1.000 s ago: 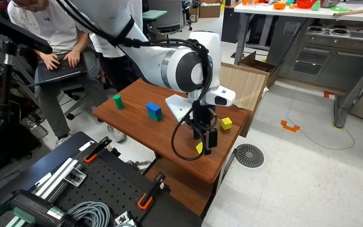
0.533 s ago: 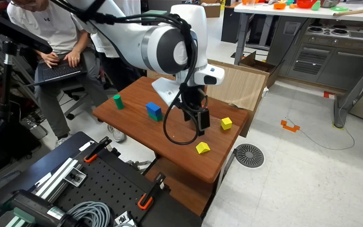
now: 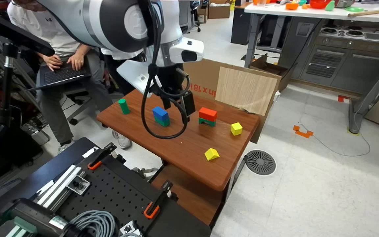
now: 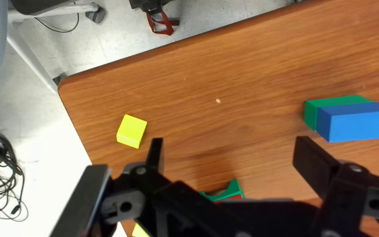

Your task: Move the yellow block to the left then to the right

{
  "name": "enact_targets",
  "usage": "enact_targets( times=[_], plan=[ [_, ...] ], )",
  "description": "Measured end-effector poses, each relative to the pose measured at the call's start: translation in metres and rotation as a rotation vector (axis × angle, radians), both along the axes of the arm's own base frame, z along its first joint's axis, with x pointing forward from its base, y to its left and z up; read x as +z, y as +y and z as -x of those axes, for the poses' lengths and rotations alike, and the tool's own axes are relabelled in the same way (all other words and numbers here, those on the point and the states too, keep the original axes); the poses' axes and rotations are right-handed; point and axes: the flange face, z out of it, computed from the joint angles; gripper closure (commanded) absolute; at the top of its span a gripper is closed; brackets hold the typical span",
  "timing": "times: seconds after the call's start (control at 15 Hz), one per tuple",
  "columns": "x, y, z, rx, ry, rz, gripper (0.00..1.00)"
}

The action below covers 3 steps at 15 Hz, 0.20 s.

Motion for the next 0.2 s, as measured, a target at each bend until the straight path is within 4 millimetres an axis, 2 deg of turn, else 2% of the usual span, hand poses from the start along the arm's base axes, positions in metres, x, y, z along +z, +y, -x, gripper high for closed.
enact_targets(
  times=[0.2],
  plan=[
    [0.0027,0.0020,0.0075,0.014,-0.001,-0.004,0.00]
  ],
)
